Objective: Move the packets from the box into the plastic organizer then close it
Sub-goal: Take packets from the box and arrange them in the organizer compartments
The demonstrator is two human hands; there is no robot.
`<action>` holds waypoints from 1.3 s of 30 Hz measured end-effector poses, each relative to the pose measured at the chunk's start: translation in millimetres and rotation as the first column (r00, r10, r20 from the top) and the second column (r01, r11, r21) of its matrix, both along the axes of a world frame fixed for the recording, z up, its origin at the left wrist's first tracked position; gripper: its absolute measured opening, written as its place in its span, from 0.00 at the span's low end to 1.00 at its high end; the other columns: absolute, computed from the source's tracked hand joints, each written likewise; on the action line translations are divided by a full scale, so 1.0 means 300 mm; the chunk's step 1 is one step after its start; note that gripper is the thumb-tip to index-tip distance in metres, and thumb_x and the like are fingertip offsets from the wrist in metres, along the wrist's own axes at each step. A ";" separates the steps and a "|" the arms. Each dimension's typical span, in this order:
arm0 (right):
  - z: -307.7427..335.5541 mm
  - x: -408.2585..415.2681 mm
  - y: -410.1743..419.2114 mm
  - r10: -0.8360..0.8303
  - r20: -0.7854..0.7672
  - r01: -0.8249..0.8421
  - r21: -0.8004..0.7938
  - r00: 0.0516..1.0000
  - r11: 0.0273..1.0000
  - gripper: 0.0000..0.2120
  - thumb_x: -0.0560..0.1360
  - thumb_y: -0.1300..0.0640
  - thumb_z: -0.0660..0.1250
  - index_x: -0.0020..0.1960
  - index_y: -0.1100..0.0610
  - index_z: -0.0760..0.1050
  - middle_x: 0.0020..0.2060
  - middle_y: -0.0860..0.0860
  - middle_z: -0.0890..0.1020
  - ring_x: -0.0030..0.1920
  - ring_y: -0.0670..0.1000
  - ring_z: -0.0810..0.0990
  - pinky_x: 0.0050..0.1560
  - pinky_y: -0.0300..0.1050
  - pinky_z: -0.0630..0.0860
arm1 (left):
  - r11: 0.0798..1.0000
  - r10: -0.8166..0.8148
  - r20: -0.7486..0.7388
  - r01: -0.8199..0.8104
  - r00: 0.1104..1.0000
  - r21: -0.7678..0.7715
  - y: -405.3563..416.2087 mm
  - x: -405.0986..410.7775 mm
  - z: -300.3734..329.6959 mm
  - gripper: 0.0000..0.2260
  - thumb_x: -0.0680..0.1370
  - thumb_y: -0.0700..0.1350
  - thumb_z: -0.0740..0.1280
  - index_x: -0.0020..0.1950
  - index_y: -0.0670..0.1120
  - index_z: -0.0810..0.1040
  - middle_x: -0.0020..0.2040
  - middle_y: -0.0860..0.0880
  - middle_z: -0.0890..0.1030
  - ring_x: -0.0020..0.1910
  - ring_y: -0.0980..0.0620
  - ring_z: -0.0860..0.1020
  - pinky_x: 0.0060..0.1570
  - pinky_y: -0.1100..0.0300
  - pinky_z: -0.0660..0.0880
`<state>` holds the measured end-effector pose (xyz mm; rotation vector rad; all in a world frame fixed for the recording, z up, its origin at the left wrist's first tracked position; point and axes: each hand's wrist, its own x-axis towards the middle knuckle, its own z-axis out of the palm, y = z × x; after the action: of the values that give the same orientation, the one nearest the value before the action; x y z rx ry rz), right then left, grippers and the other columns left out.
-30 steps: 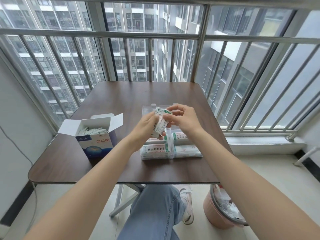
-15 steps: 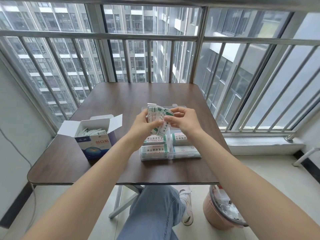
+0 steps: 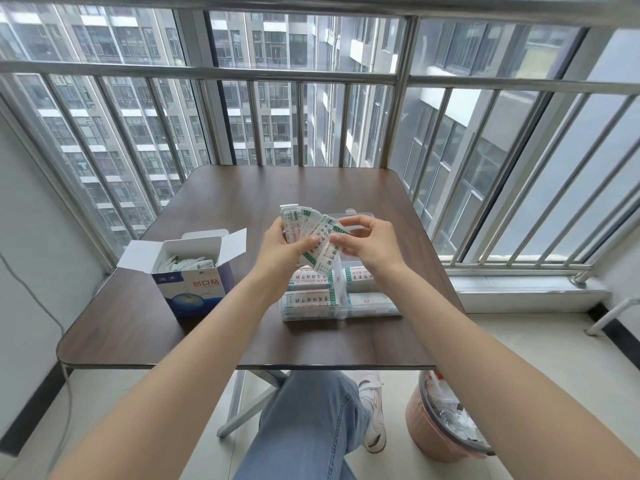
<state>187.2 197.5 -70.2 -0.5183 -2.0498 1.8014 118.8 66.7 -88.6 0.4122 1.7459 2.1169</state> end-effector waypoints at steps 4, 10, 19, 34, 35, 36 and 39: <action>-0.004 0.003 -0.004 -0.016 0.010 0.016 0.007 1.000 1.000 0.08 0.70 0.64 0.73 0.48 0.59 0.78 0.34 0.50 0.80 0.32 0.45 0.77 0.35 0.34 0.76 | 1.000 0.025 -0.004 -0.025 1.000 -0.005 0.003 0.002 0.000 0.18 0.71 0.29 0.69 0.58 0.42 0.72 0.50 0.44 0.81 0.51 0.44 0.79 0.52 0.47 0.77; -0.011 0.003 -0.010 -0.026 0.018 0.026 -0.034 1.000 0.999 0.08 0.72 0.63 0.72 0.39 0.55 0.74 0.34 0.51 0.80 0.32 0.46 0.77 0.38 0.39 0.75 | 0.999 0.025 -0.014 -0.026 1.000 -0.021 -0.003 0.011 0.003 0.20 0.69 0.30 0.72 0.58 0.42 0.72 0.49 0.45 0.81 0.48 0.47 0.80 0.48 0.53 0.78; -0.017 0.000 -0.004 -0.050 0.022 0.051 -0.057 0.999 0.997 0.06 0.72 0.63 0.72 0.42 0.56 0.75 0.40 0.56 0.81 0.34 0.48 0.79 0.36 0.37 0.75 | 0.994 0.105 -0.006 -0.105 0.994 -0.033 -0.007 0.007 -0.001 0.16 0.72 0.35 0.71 0.59 0.41 0.73 0.51 0.45 0.81 0.50 0.47 0.80 0.50 0.52 0.78; -0.026 -0.041 0.031 -0.139 0.065 0.143 -0.069 0.988 0.987 0.07 0.75 0.61 0.68 0.40 0.55 0.72 0.41 0.54 0.81 0.35 0.45 0.78 0.33 0.37 0.71 | 0.889 0.209 -0.481 -0.371 0.851 -0.270 0.016 -0.011 -0.004 0.07 0.80 0.36 0.58 0.53 0.45 0.61 0.47 0.45 0.78 0.45 0.45 0.81 0.48 0.48 0.78; -0.028 -0.054 0.027 -0.149 0.063 0.153 -0.054 0.987 0.987 0.07 0.75 0.61 0.68 0.40 0.55 0.72 0.40 0.54 0.81 0.35 0.45 0.78 0.33 0.37 0.72 | 0.886 0.199 -0.489 -0.369 0.850 -0.281 0.019 -0.010 0.002 0.06 0.81 0.37 0.57 0.53 0.45 0.61 0.47 0.45 0.78 0.44 0.47 0.81 0.45 0.51 0.77; -0.033 -0.068 0.023 -0.162 0.061 0.164 -0.037 0.985 0.986 0.07 0.75 0.61 0.68 0.41 0.55 0.73 0.39 0.54 0.81 0.34 0.45 0.78 0.33 0.37 0.72 | 0.884 0.190 -0.491 -0.365 0.850 -0.290 0.021 -0.012 0.006 0.05 0.82 0.38 0.56 0.53 0.45 0.61 0.47 0.46 0.78 0.43 0.50 0.81 0.42 0.55 0.76; -0.058 -0.115 0.006 -0.196 0.083 0.193 0.049 0.977 0.980 0.05 0.74 0.61 0.69 0.49 0.56 0.76 0.39 0.52 0.82 0.33 0.46 0.79 0.40 0.43 0.76 | 0.877 0.191 -0.480 -0.369 0.856 -0.309 0.027 -0.028 0.009 0.05 0.82 0.38 0.55 0.53 0.46 0.61 0.48 0.45 0.78 0.40 0.54 0.80 0.32 0.67 0.74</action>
<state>152.6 199.3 -87.6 -0.7706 -2.0092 1.6470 110.3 74.8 -86.0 0.5744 2.5775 1.8747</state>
